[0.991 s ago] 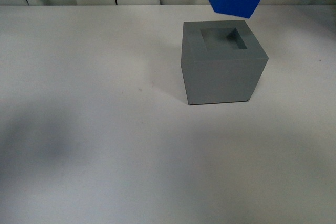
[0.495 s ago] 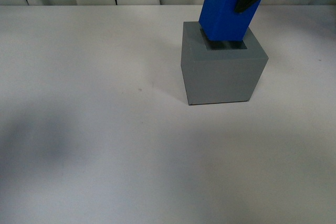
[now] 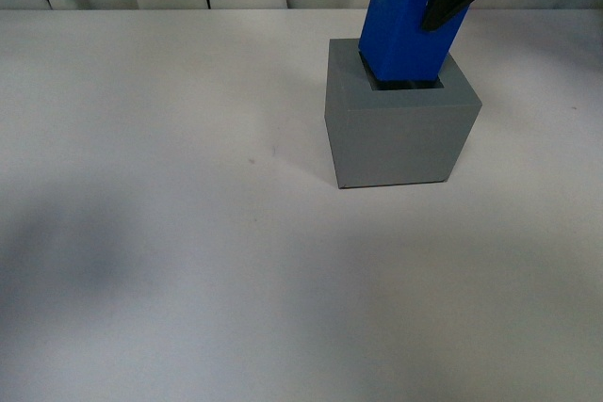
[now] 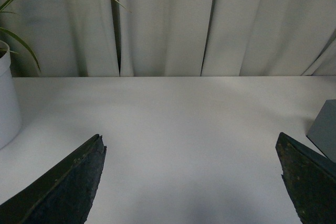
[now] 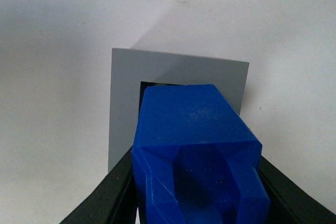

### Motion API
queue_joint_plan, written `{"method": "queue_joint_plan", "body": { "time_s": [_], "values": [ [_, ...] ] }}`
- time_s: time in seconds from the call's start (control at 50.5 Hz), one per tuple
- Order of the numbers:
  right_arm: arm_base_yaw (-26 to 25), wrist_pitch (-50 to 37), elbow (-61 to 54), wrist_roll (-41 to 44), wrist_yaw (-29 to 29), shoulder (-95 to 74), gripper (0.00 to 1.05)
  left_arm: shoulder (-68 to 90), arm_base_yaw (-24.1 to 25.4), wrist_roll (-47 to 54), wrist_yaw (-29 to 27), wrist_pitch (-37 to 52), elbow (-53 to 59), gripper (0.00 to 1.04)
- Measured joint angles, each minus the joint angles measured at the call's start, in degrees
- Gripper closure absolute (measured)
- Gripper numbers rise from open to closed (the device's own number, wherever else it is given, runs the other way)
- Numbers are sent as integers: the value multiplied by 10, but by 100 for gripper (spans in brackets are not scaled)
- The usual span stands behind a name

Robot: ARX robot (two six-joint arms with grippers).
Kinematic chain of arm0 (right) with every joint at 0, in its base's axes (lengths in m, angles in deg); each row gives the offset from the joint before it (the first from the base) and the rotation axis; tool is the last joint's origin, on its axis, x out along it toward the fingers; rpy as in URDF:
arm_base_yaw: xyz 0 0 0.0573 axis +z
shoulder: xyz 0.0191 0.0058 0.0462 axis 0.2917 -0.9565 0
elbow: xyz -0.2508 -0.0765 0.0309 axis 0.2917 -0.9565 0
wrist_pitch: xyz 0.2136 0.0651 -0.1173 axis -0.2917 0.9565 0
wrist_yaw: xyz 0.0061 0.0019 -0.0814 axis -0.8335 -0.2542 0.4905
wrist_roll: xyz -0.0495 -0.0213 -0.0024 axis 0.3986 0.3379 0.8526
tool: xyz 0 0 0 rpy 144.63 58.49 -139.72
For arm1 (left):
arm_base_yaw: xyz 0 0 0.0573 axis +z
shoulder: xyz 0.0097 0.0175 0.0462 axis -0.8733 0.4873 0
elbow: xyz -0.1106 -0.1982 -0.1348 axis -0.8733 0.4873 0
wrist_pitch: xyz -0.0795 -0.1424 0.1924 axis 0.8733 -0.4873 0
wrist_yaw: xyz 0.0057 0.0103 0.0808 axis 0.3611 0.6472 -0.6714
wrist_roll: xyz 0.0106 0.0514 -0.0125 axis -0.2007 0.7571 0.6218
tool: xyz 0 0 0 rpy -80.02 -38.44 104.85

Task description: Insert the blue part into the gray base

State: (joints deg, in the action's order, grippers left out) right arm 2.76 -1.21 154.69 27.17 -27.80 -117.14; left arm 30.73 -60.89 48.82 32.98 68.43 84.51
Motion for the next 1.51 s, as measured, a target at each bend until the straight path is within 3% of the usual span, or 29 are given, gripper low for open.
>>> {"method": "queue_joint_plan", "body": {
  "time_s": [1.387, 1.506],
  "values": [
    [9, 0, -31, 2, 46, -1, 58, 0, 0, 0, 0, 0, 0, 6],
    [9, -6, -36, 0, 30, 1, 44, 0, 0, 0, 0, 0, 0, 6]
  ]
}}
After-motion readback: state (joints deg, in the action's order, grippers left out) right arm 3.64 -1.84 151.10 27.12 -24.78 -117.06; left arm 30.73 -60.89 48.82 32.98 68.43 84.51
